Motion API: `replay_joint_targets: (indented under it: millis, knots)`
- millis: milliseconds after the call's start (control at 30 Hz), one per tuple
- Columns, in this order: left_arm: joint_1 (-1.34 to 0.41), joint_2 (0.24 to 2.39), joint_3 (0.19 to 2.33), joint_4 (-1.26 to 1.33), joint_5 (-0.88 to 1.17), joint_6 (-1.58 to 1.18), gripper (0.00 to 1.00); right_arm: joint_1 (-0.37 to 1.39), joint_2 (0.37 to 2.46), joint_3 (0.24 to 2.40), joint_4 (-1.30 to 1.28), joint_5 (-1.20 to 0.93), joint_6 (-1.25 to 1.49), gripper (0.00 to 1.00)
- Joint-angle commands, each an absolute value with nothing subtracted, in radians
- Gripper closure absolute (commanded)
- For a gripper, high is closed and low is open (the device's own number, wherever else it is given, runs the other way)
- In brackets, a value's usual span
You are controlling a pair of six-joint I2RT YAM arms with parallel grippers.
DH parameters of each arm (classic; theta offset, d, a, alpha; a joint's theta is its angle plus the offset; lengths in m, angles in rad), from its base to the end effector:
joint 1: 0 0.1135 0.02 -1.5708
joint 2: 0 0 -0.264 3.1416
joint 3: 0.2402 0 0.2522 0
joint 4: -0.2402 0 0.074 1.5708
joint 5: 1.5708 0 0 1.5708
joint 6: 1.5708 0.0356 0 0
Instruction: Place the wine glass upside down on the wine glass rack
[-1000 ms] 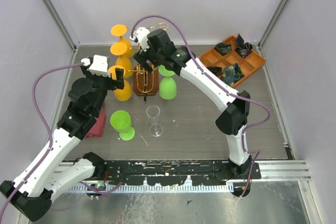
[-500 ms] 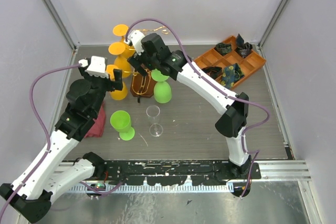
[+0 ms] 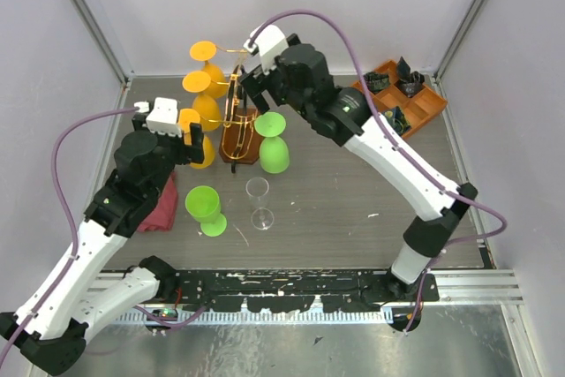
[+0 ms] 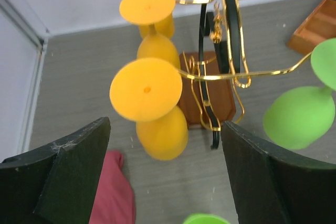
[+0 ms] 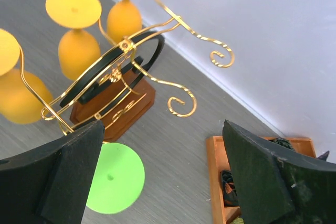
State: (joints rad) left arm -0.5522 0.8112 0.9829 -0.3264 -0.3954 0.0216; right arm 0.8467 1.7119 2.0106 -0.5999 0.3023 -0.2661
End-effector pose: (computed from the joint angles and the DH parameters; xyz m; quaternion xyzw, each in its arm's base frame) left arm 0.1561 -0.0801 0.3894 0.0883 0.7505 -0.0232 0.6545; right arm 0.2575 0.2752 0.4723 -0.3446 0.7231 0.0516 0.5964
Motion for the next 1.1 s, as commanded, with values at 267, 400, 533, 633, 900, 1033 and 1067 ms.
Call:
replay_joint_targets:
  millis: [267,400,533,633,900,1033,1067]
  knots:
    - [-0.549,0.797,1.05,-0.973,-0.427,-0.436,0.09,0.853,1.687,2.021,-0.6,0.393,-0.196,0.0]
    - [-0.55,0.789,1.03,-1.084,-0.431,-0.526,0.09,0.853,1.688,2.026,-0.601,0.41,-0.195,0.0]
    - [-0.55,0.782,0.999,-1.068,-0.375,-0.566,0.09,0.853,1.681,2.017,-0.6,0.414,-0.193,0.0]
    - [-0.551,0.816,0.996,-1.087,-0.361,-0.594,0.1,0.853,1.673,2.01,-0.6,0.421,-0.191,0.0]
    - [-0.551,0.894,0.94,-1.055,-0.346,-0.617,0.14,0.853,1.653,1.991,-0.595,0.437,-0.191,0.0]
    - [-0.551,0.898,0.915,-1.033,-0.345,-0.639,0.31,0.853,1.646,1.983,-0.594,0.441,-0.188,0.0]
    - [-0.551,0.895,0.913,-1.031,-0.346,-0.642,0.37,0.853,1.645,1.981,-0.593,0.44,-0.186,0.0]
